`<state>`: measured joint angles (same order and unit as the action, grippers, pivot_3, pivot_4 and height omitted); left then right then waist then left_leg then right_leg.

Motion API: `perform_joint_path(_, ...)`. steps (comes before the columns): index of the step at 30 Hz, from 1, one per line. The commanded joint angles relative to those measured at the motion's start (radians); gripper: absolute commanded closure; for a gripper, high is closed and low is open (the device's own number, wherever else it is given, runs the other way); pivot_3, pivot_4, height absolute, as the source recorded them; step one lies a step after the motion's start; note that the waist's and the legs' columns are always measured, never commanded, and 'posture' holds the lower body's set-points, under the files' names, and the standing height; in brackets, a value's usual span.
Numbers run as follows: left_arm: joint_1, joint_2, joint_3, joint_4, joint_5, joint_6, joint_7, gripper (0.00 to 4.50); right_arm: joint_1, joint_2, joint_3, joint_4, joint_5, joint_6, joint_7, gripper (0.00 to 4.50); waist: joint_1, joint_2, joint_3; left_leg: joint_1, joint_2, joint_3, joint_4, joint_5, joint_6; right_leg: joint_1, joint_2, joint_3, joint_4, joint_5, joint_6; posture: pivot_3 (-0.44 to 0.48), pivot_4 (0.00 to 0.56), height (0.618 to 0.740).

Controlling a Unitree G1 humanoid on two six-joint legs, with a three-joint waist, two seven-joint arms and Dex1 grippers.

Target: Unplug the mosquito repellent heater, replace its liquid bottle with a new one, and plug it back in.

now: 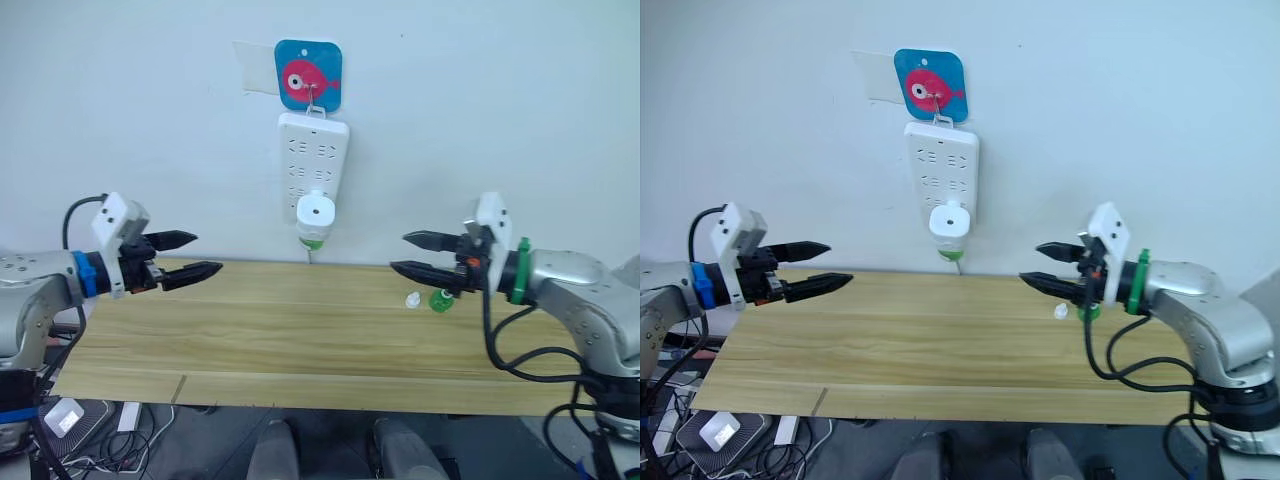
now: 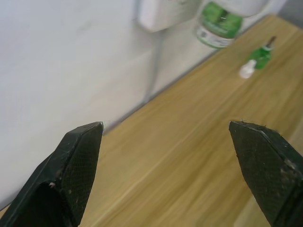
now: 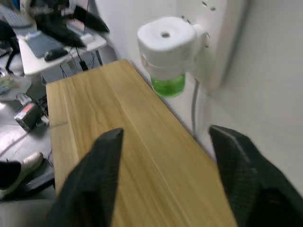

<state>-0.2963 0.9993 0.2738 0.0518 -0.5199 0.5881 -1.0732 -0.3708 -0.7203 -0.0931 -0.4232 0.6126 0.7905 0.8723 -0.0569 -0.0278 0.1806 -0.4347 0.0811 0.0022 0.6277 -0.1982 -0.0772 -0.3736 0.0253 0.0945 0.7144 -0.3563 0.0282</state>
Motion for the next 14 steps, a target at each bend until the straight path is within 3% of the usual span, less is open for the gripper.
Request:
perform_joint_path(1,-0.006,0.047,0.068,0.145,0.072,-0.122,0.013,0.0,0.097,-0.143,-0.179,0.121,-0.011,-0.106,0.142,0.26,0.002,0.0,0.0,0.0,0.0,0.0,0.0,0.0,0.0,0.0,-0.001,0.0,0.0,0.0,0.0,-0.047,0.111,0.74)
perform_joint_path(2,-0.006,0.053,0.07,0.174,0.083,-0.145,0.009,0.0,0.117,-0.17,-0.201,0.144,-0.006,-0.12,0.167,0.07,0.002,0.0,0.0,0.0,-0.001,0.001,0.0,0.0,0.0,0.0,-0.001,0.0,-0.001,0.0,0.0,-0.049,0.11,0.74)
perform_joint_path(7,0.001,0.067,0.069,0.256,0.106,-0.199,-0.023,0.0,0.114,-0.232,-0.263,0.189,0.024,-0.115,0.186,0.07,-0.013,0.0,-0.001,0.001,0.0,0.001,0.0,0.0,0.0,0.0,-0.001,0.001,0.002,0.0,0.0,-0.062,0.102,0.74)
perform_joint_path(14,-0.019,0.067,0.067,0.25,0.124,-0.238,-0.017,0.0,0.13,-0.226,-0.254,0.198,-0.004,-0.161,0.173,0.07,-0.028,-0.002,-0.002,0.001,0.0,0.001,0.001,0.0,0.0,0.001,-0.001,0.001,0.003,0.0,0.0,-0.056,0.099,0.74)
